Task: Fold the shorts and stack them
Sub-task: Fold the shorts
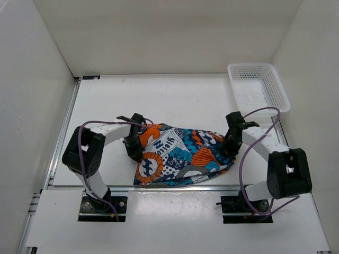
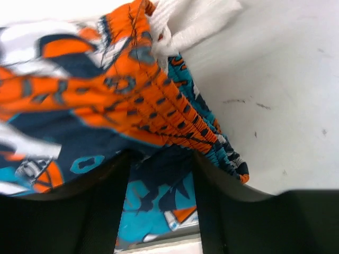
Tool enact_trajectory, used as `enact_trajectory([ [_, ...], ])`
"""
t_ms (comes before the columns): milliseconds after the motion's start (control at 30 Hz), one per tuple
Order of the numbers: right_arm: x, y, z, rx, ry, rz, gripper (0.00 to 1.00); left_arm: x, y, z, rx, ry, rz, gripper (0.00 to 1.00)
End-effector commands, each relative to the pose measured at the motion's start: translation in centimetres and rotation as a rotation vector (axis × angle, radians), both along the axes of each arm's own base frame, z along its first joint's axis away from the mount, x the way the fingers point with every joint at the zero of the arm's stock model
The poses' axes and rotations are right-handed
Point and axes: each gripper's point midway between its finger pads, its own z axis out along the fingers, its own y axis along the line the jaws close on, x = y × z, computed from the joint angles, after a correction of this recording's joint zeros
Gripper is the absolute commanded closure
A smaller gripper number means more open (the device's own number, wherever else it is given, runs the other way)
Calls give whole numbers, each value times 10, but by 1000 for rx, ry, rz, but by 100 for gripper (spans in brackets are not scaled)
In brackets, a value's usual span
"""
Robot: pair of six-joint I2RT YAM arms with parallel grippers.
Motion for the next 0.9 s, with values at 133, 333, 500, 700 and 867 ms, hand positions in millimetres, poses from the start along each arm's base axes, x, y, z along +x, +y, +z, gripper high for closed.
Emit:
enact_trajectory([
  [133, 24, 36, -17, 87, -7, 9, 60, 69, 2, -9, -17, -83, 7, 90],
  [333, 73, 70, 2, 115, -73, 104, 50, 121, 28, 0, -13, -126, 74, 90],
  [500, 97, 57, 54, 53, -203, 128, 21, 144, 73, 27, 7, -200, 141, 90],
  [700, 73, 39, 59, 125, -202, 96, 15, 141, 84, 38, -21, -209, 134, 69],
  [867, 48, 61, 35, 293, -165, 107, 15, 143, 84, 49, -26, -242, 134, 61],
])
